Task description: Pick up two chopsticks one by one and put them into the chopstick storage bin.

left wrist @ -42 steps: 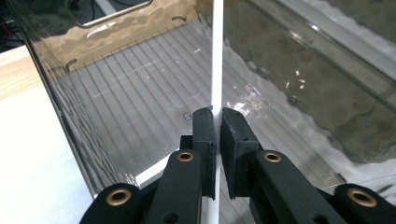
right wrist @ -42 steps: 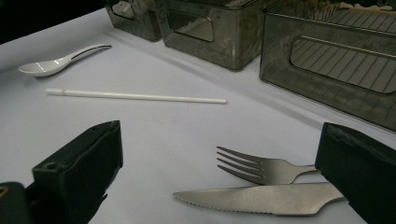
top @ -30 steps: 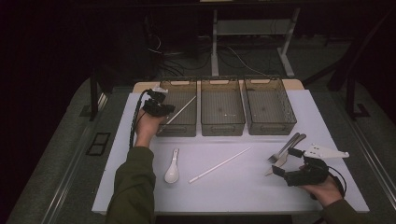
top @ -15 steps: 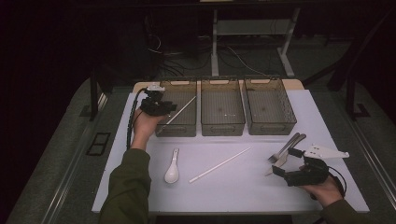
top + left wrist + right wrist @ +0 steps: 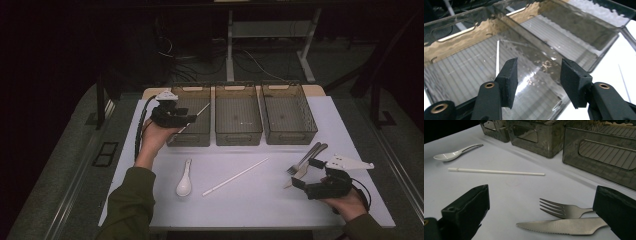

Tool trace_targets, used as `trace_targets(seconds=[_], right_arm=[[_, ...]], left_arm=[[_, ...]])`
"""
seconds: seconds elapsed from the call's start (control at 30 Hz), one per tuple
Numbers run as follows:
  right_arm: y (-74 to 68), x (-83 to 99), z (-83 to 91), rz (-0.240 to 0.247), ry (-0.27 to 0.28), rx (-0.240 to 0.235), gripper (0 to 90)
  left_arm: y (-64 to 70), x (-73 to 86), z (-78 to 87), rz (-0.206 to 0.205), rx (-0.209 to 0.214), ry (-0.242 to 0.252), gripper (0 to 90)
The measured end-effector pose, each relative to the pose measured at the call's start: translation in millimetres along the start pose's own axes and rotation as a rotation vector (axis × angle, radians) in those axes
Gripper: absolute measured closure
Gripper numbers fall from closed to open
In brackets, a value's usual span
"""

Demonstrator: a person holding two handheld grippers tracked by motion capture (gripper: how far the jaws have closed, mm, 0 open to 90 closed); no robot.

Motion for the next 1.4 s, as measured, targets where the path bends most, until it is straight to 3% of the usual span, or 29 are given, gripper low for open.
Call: trace_targets(seconds=[0.07,0.57,0.77,1.2,1.4], right_arm=[[-0.1,0.0,0.1,0.0,-0.001,0.0,0.7],[0.2,-0.1,0.6,-0.002,0.003,0.006,0.7],[-0.2,0.1,0.8,-0.007,0.001,0.005,0.7],[-0.2,-0.3,1.4,-0.003,0.006,0.006,0.7],[-1.0,-0.4,1.6,0.0,0.006,0.004,0.7]], left_arm=[[4.2,-0.7,3.7,-0.022,0.01,0.001,44.2],[51.9,-9.4,35.3,-0.076,0.109,0.072,37.7],[70.2,-3.3,40.9,-0.101,0.142,0.081,36.8],[106.4,21.0,43.9,-0.095,0.209,0.11,37.6],[121.4,33.4,41.8,-0.116,0.206,0.122,40.6]])
Point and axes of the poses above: each handheld gripper's, and its own axes: z roughly backward along the jaws, x roughly out of its underside, y roughly to its right, the point moved 7 cm from there along -z, roughly forward along the jaws, and after that the axes turned 13 degrees about -x, right-handed, at the moved point
